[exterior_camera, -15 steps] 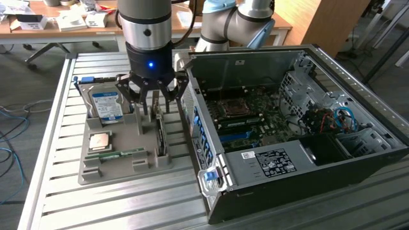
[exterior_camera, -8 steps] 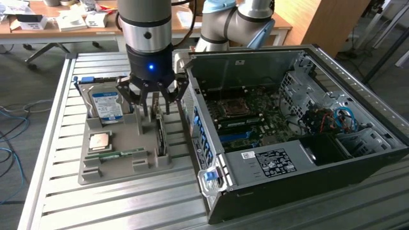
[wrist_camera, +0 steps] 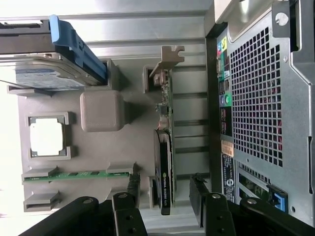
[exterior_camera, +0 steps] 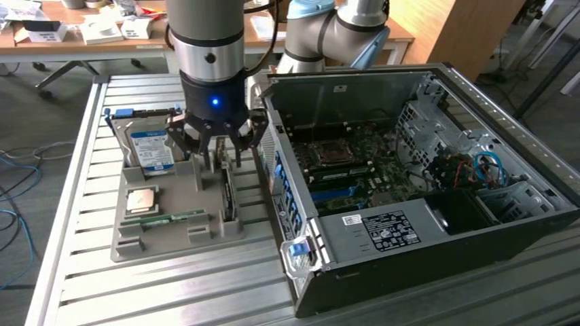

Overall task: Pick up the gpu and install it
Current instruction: 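Pick up the gpu and move the gpu toward the slot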

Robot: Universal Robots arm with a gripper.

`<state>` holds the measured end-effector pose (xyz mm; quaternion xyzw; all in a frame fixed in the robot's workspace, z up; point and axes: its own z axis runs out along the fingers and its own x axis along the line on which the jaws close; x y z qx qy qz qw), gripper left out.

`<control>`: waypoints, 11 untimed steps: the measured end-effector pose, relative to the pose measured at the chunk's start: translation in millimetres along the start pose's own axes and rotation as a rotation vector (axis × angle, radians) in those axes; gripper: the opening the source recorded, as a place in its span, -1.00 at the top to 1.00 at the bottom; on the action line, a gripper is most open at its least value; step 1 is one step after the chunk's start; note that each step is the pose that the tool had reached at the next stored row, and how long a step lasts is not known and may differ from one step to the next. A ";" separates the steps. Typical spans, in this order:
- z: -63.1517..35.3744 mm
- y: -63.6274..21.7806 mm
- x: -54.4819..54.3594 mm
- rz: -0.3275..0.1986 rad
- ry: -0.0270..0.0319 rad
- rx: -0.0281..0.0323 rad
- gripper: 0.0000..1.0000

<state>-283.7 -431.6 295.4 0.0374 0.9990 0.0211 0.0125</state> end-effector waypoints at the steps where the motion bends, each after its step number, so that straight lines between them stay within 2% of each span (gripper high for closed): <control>1: 1.0 -0.7 0.0 0.000 0.0000 0.0000 -0.06; 7: 9.5 -3.4 0.1 0.000 0.0001 0.0001 -0.06; 11: 10.1 -3.5 0.0 0.000 0.0002 0.0004 -0.06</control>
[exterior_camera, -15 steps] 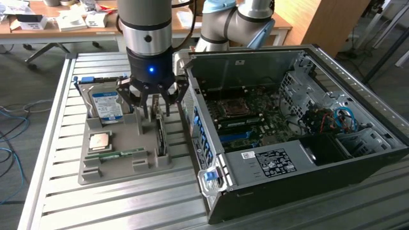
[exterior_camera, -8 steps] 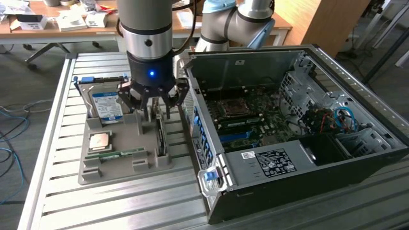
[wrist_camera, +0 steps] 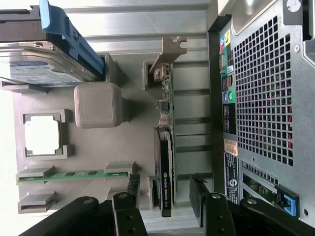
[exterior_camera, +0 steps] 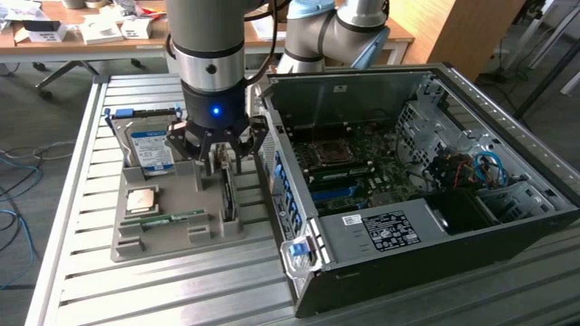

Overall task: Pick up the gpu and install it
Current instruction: 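Pick up the gpu and move the gpu toward the slot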

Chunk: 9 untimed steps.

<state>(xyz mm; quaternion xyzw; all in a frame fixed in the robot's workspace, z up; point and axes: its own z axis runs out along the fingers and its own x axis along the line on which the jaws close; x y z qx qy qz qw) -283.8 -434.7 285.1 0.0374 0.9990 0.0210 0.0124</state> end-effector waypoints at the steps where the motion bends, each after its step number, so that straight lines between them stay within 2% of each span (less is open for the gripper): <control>1: 0.0 0.0 0.0 0.000 0.0000 0.0000 -0.06; 9: 2.6 0.0 -0.9 0.000 -0.0002 -0.0003 -0.06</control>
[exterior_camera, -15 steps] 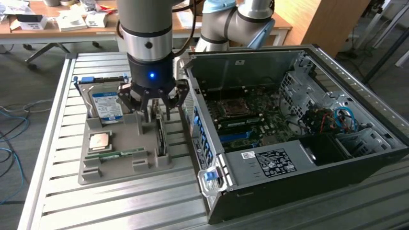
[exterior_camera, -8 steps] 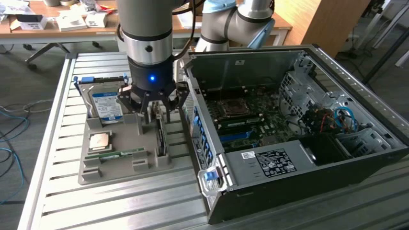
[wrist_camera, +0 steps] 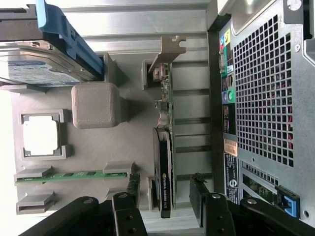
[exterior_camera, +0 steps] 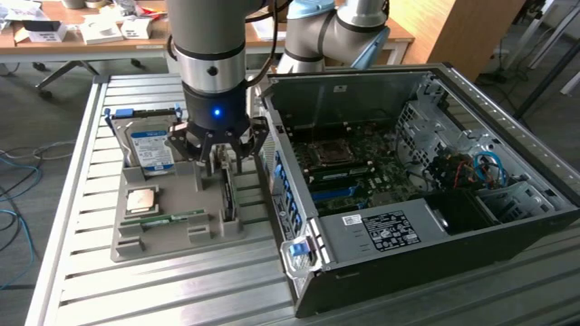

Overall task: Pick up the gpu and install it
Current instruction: 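Pick up the gpu and move the gpu toward the slot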

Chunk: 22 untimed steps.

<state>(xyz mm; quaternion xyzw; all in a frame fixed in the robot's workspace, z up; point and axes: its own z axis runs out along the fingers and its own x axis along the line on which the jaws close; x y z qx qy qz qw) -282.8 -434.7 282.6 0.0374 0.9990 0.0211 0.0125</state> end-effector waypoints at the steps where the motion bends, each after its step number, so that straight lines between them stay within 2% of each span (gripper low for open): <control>1: 1.4 -0.1 0.0 0.000 0.0000 0.0001 -0.06; 7: 10.3 -0.5 0.2 0.000 0.0002 0.0002 -0.06; 15: 11.3 -0.4 -1.5 0.000 0.0001 -0.0021 -0.06; 22: 23.3 -0.9 -1.3 0.000 0.0002 -0.0021 -0.06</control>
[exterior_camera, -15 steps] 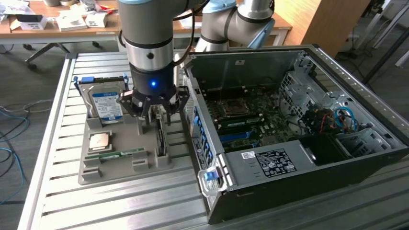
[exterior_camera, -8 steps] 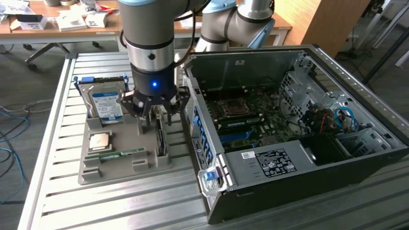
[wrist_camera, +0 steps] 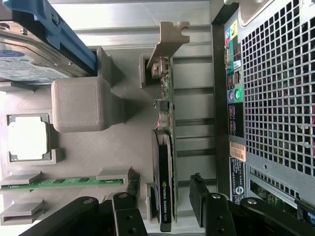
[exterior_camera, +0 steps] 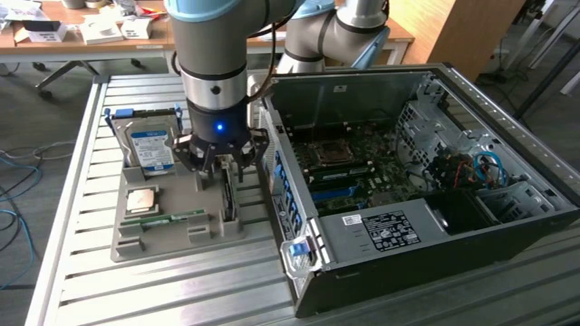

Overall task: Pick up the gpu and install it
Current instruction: 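Pick up the gpu and move the gpu toward the slot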

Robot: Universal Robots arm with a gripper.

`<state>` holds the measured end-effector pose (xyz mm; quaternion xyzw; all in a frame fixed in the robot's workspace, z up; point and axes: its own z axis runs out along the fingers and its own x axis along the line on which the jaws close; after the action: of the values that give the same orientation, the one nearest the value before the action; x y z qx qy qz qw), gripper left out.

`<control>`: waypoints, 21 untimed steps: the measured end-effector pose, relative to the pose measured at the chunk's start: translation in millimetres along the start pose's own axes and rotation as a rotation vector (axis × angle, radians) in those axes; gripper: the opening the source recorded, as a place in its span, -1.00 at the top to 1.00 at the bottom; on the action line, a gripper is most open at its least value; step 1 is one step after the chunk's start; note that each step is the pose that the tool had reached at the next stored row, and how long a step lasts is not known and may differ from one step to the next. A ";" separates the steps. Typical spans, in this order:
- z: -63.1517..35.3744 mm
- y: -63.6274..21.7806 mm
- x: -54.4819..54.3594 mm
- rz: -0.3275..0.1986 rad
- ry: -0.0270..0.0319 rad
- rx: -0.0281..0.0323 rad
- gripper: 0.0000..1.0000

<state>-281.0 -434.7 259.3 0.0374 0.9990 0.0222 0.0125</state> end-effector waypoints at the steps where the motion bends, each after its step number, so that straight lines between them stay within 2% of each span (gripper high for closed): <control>1: 1.7 -0.1 0.0 0.000 0.0000 -0.0002 -0.06; 16: 15.6 -0.7 0.1 0.000 0.0001 -0.0012 -0.06; 21: 16.6 -0.7 0.1 0.000 0.0003 -0.0016 -0.06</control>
<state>-280.7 -434.7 242.7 0.0375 0.9990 0.0230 0.0124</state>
